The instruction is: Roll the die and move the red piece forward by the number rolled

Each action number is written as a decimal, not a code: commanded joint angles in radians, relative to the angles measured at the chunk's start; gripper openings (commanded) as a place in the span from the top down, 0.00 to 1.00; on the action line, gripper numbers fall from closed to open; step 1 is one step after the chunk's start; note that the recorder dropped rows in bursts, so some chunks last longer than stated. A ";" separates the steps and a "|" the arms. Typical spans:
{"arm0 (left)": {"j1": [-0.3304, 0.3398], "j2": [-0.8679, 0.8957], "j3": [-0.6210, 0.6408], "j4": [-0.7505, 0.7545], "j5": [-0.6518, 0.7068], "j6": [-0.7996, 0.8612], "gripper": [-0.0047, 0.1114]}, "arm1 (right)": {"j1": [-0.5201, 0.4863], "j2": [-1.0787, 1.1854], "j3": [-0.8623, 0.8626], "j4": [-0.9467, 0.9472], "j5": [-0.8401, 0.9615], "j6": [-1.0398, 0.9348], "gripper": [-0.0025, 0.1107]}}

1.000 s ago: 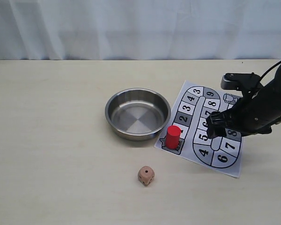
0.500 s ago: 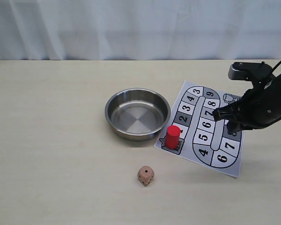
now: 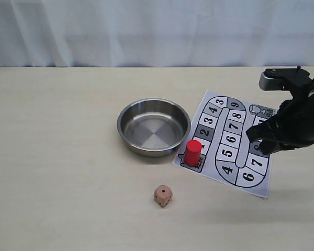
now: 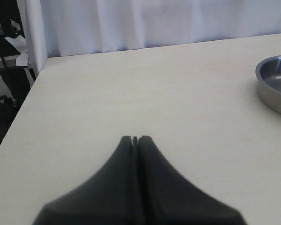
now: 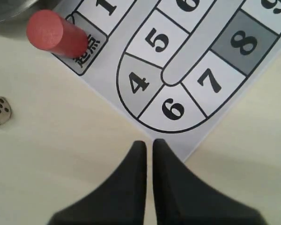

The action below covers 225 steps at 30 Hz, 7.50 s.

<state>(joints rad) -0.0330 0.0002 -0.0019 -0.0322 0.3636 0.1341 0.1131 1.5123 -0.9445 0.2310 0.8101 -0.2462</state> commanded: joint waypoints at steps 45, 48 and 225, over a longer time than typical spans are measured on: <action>-0.002 0.000 0.002 -0.005 -0.010 -0.004 0.96 | 0.564 0.352 0.002 -0.090 -0.265 0.015 0.94; -0.002 0.000 0.002 -0.005 -0.010 -0.004 0.96 | 0.564 0.352 0.002 -0.090 -0.265 0.015 0.94; -0.002 0.000 0.002 -0.005 -0.010 -0.004 0.96 | 0.225 0.341 -0.136 -0.131 -0.526 0.138 0.43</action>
<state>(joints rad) -0.0330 0.0002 -0.0019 -0.0322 0.3636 0.1341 0.3435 1.8840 -1.0810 0.0962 0.2560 -0.1121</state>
